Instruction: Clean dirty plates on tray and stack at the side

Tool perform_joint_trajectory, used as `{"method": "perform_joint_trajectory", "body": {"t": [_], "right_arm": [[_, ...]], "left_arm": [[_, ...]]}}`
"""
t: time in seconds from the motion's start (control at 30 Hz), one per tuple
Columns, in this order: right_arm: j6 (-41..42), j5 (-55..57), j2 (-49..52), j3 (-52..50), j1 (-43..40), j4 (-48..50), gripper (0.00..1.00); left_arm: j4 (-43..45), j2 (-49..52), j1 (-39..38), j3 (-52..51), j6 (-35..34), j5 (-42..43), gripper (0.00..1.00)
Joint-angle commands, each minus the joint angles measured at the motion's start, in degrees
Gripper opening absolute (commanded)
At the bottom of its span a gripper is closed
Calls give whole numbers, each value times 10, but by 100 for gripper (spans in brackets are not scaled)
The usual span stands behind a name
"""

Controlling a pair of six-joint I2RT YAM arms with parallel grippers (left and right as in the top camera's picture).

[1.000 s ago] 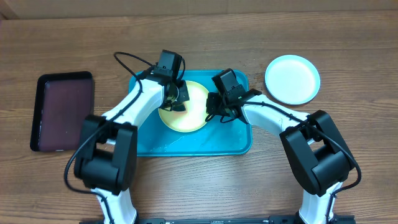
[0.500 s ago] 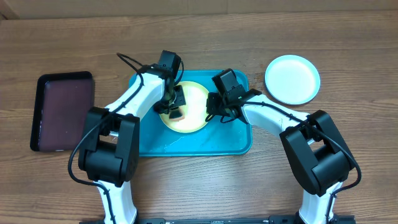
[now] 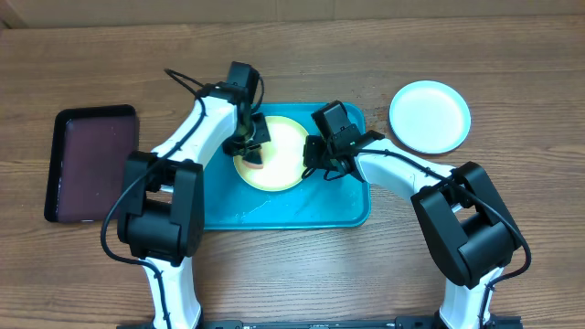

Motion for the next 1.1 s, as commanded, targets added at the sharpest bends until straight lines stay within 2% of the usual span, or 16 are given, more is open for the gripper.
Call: {"method": "perform_joint_trajectory", "body": {"t": [0.0,0.3,0.53,0.63,0.73,0.87,1.0,1.07], "right_arm": [[0,25,11,-10,-4,-12,4],[0,25,11,-10,-4,-14,4],[0,25,11,-10,-4,-16,4],[0,25,11,-10,-4,-17,4],[0,25,11,-10,-4,-19,4],[0,25,11,-10,-4,-21,4],[0,25,11,-10,-4,-21,4],[0,25,11,-10,-4,-21,4]], "left_arm": [[11,10,-37,-6,-6,29,4],[17,10,-88,-6,-6,29,5],[-37,10,-91,-6,-5,14,4],[-68,10,-91,-6,-5,-45,4],[-92,10,-90,-6,-6,-156,4],[-84,10,-80,-6,-6,-260,4],[-35,10,-60,-6,-6,-243,4],[2,10,-54,-6,-5,-181,4]]}}
